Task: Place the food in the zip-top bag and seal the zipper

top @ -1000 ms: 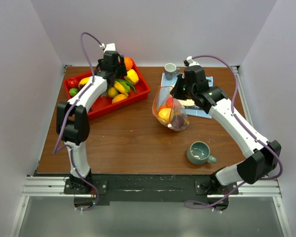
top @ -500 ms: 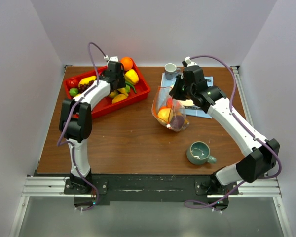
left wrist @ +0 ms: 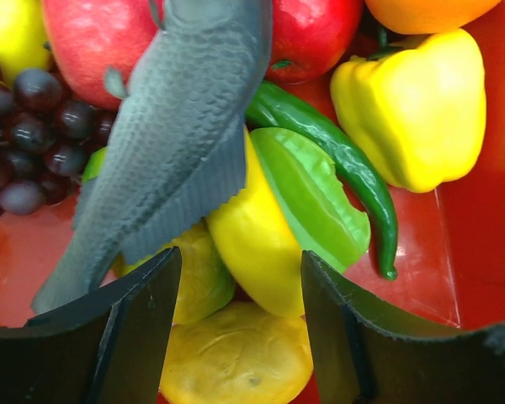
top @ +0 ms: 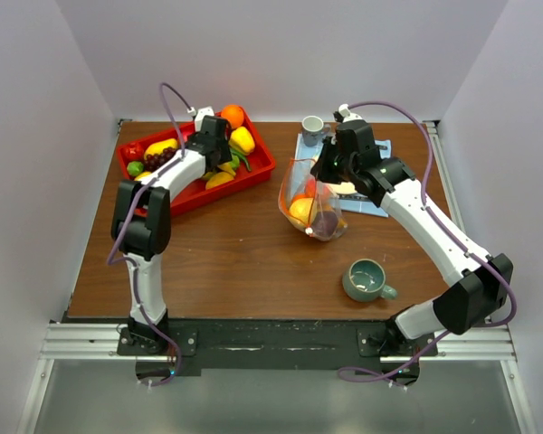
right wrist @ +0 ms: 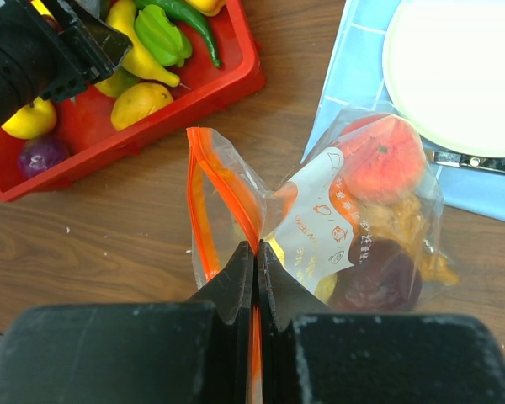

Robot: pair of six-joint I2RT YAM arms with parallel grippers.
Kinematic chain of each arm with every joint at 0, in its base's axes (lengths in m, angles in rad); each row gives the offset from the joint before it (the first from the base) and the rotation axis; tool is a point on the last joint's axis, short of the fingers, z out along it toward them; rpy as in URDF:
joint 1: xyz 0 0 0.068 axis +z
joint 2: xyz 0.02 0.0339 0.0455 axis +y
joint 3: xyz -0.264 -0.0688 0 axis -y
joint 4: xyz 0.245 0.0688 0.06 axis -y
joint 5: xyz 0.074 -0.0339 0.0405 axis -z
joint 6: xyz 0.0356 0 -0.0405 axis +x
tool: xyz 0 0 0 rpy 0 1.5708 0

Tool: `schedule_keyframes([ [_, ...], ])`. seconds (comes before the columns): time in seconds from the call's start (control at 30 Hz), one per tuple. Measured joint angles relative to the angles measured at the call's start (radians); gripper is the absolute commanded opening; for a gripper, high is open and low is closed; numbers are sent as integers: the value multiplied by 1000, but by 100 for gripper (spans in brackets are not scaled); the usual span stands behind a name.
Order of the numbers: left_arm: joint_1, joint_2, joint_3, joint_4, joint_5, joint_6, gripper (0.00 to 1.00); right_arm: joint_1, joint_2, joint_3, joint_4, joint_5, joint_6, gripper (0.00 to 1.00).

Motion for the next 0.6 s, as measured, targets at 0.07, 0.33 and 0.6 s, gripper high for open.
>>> schedule_keyframes([
  [0.07,-6,8,2,5,-7,-11,63,0,0,0,0,0,-1,0],
  [0.33,-21,24,2,14,-33,-44,63,0,0,0,0,0,-5,0],
  [0.6,-21,40,3,49,-40,-50,54,0,0,0,0,0,-10,0],
])
